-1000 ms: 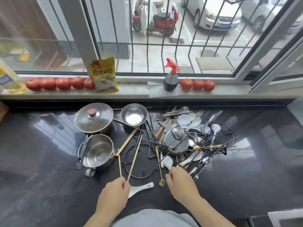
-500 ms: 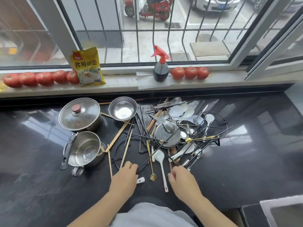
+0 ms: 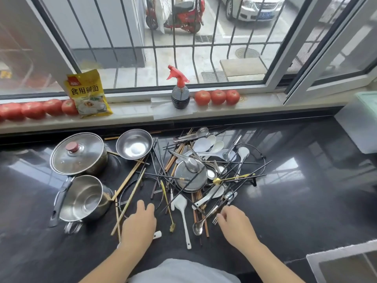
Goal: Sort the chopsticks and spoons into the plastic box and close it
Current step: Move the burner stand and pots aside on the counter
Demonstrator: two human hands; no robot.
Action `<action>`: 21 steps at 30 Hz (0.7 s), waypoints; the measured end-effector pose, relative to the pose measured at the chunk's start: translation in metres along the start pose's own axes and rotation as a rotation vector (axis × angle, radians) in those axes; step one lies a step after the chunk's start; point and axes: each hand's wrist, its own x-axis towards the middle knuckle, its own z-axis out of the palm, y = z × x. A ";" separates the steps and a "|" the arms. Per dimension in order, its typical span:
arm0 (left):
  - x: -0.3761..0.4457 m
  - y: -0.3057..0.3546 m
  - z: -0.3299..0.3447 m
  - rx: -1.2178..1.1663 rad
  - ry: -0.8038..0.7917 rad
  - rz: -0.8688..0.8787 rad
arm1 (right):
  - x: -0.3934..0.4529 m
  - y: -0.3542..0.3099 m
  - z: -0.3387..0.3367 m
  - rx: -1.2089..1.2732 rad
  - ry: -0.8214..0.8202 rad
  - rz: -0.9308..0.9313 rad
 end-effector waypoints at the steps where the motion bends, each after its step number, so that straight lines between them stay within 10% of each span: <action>1: -0.002 -0.003 -0.001 -0.019 0.032 -0.016 | 0.001 0.000 0.002 0.005 0.001 0.001; 11: -0.026 -0.026 -0.082 -0.273 0.478 -0.168 | 0.010 -0.009 0.014 -0.016 -0.056 -0.058; 21: -0.045 0.002 -0.117 -0.739 0.437 -0.322 | 0.015 0.023 0.013 0.085 -0.046 0.039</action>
